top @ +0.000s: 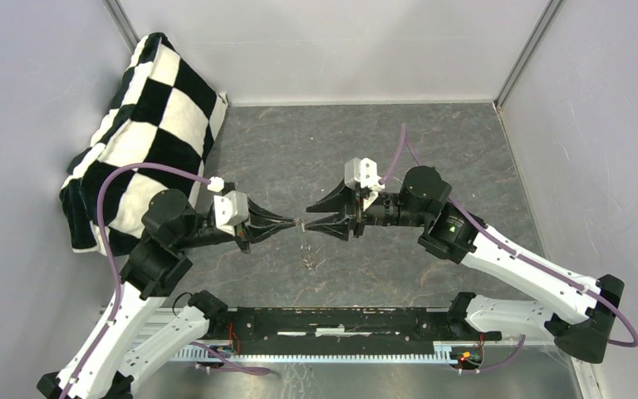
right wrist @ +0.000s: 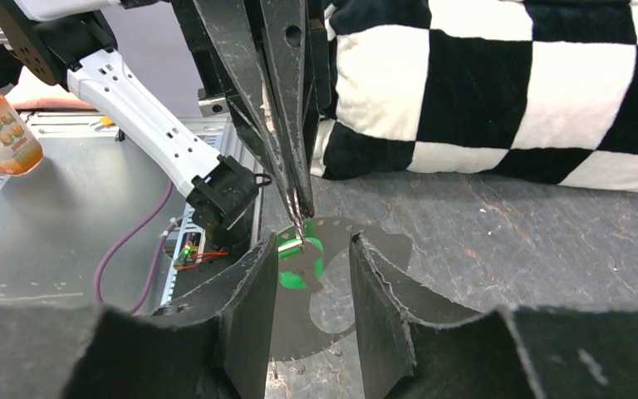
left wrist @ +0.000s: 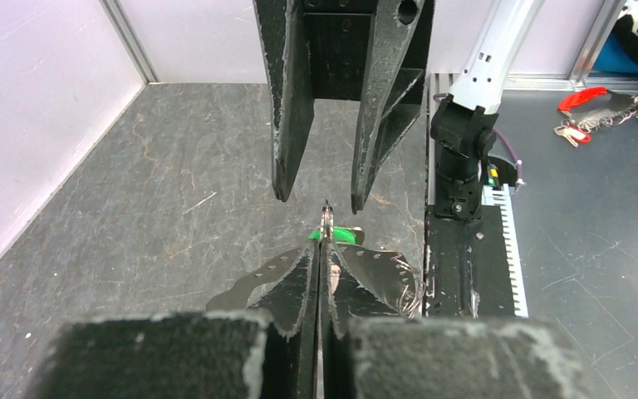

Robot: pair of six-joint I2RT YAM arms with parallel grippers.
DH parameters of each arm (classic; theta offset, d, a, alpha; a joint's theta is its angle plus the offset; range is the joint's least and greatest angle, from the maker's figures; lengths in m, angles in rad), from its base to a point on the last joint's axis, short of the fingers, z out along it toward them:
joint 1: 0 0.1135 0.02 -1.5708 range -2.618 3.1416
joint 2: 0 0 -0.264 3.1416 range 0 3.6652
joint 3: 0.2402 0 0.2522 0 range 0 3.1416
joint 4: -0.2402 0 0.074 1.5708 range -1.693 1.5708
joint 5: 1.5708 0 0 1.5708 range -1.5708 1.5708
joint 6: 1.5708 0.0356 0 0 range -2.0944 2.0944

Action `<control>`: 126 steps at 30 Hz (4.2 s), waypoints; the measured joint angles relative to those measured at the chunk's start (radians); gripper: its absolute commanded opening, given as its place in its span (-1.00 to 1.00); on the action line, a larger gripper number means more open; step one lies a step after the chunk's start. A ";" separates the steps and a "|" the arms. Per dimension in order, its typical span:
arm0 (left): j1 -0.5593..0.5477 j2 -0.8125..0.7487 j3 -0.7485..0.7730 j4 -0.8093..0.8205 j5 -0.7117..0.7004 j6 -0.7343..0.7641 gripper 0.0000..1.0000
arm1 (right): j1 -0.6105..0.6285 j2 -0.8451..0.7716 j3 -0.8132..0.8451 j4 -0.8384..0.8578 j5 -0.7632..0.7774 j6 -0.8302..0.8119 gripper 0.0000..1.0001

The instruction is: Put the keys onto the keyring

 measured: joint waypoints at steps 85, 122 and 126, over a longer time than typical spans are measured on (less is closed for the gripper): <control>0.000 -0.002 0.019 -0.052 0.045 0.059 -0.96 | -0.059 0.061 0.007 0.025 -0.183 0.064 -0.10; 0.000 -0.002 0.019 -0.053 0.044 0.072 -0.96 | -0.064 0.052 -0.019 0.039 -0.215 0.109 -1.00; 0.000 -0.002 0.021 -0.053 0.045 0.072 -0.96 | -0.065 0.055 -0.027 0.041 -0.218 0.124 -1.00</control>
